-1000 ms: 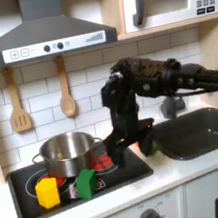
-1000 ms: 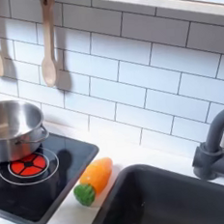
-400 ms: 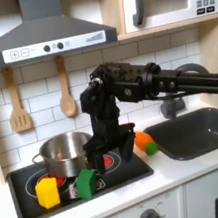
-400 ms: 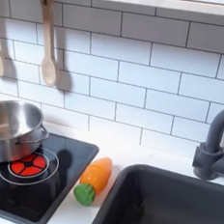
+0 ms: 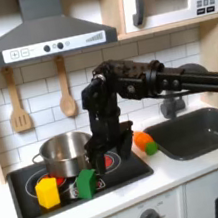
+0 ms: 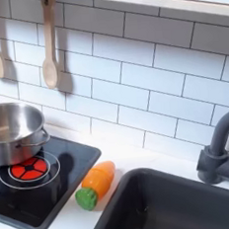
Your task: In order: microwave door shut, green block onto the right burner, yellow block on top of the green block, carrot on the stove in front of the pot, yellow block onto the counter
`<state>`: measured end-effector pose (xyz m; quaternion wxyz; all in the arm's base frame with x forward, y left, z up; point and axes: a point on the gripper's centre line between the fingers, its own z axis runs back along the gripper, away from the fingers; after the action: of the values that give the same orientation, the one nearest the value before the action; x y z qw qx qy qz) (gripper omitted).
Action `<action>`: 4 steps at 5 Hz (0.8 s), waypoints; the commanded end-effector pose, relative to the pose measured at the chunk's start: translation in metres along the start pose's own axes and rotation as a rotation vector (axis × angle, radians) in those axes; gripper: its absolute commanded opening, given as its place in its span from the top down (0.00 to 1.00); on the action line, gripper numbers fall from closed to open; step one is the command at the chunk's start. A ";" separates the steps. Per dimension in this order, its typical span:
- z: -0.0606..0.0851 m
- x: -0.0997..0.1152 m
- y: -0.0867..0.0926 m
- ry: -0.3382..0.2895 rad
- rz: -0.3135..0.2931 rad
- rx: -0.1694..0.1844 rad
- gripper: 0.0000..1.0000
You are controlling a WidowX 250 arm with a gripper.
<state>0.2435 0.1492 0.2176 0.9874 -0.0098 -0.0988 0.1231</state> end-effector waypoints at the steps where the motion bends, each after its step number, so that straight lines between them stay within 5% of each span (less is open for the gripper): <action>1: -0.004 0.002 -0.013 0.028 0.084 0.007 0.00; 2: -0.006 0.006 -0.019 0.082 -0.105 -0.130 0.00; 3: -0.011 0.020 -0.014 0.060 -0.117 -0.140 0.00; 4: -0.016 0.041 0.002 0.071 -0.061 -0.146 0.00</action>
<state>0.2840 0.1620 0.2068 0.9905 -0.0822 -0.0700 0.0848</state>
